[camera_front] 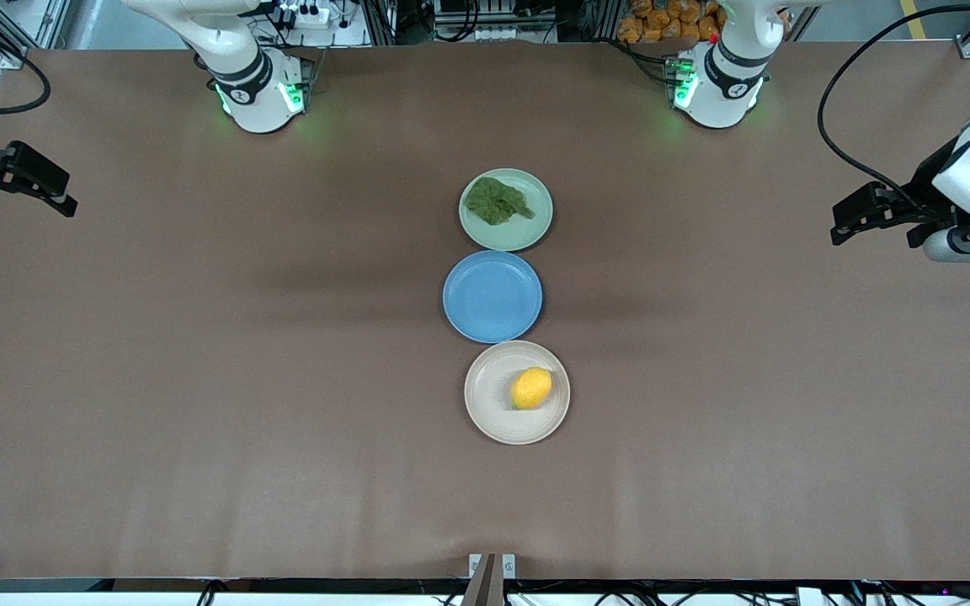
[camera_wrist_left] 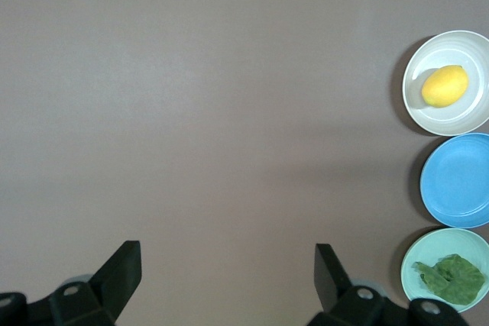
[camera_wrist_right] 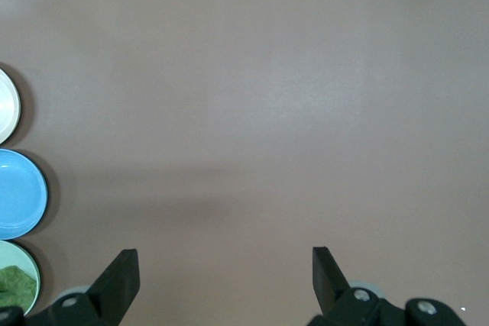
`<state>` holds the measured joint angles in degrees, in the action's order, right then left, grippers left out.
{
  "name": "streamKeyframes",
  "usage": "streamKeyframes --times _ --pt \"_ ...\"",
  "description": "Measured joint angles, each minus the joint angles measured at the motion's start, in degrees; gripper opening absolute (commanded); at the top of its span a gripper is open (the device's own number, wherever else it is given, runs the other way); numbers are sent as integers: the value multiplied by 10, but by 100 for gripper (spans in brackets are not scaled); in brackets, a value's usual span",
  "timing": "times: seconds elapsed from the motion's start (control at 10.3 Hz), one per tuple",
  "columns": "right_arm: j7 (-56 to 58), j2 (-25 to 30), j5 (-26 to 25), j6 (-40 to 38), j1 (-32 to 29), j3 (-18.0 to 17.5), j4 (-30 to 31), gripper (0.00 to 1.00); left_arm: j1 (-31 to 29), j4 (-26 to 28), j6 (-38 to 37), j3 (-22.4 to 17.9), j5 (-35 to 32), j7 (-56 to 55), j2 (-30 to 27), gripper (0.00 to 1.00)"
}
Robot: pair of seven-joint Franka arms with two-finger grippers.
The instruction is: Place lemon and lettuce in plates
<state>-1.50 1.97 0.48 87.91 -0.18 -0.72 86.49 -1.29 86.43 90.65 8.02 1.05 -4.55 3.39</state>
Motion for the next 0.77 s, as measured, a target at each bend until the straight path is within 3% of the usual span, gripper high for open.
streamKeyframes --times 0.77 --pt "-3 0 0 -6 0 4 0 100 -4 0 -4 3 0 0 7 100"
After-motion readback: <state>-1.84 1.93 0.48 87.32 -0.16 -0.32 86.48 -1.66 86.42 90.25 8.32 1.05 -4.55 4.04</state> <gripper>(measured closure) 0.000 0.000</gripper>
